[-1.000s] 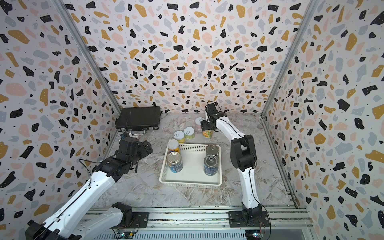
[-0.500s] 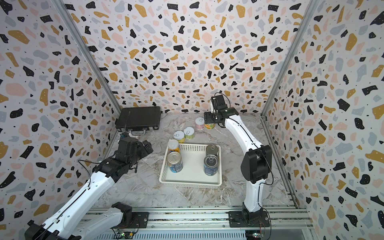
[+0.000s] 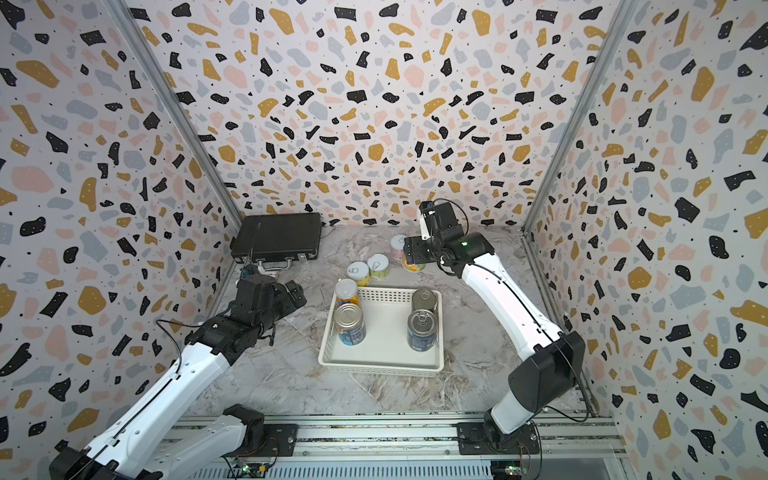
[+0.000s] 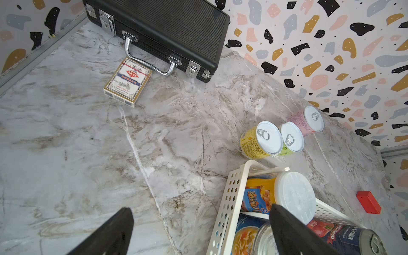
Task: Put the canned food in the basket
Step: Pick up the canned food from the center of the board, then place the canned food in the basket.
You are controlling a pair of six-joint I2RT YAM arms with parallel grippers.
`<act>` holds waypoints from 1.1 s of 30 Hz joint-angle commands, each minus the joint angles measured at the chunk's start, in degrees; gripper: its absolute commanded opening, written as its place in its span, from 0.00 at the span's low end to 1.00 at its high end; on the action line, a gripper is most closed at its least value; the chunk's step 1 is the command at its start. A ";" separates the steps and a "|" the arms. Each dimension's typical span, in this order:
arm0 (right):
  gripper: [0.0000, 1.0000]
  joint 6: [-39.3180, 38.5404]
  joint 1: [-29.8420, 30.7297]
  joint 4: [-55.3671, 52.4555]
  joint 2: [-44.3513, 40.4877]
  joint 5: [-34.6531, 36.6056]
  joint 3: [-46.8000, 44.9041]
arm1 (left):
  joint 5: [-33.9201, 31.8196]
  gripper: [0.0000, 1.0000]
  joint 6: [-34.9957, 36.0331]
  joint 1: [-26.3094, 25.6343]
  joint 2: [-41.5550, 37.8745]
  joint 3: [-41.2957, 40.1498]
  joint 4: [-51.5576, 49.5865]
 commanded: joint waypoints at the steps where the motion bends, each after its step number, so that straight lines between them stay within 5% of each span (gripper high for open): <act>1: 0.34 0.96 3.49 1.86 -7.21 0.65 -1.33 | 0.10 1.00 0.20 0.30 -0.26 0.90 2.07; 19: 0.33 4.02 15.37 2.33 -22.73 0.87 -21.33 | 0.11 1.00 0.12 0.36 -0.13 0.79 2.01; 33: 0.32 7.06 21.97 5.18 -25.14 1.88 -33.27 | -0.12 1.00 0.00 0.44 -0.40 0.73 1.82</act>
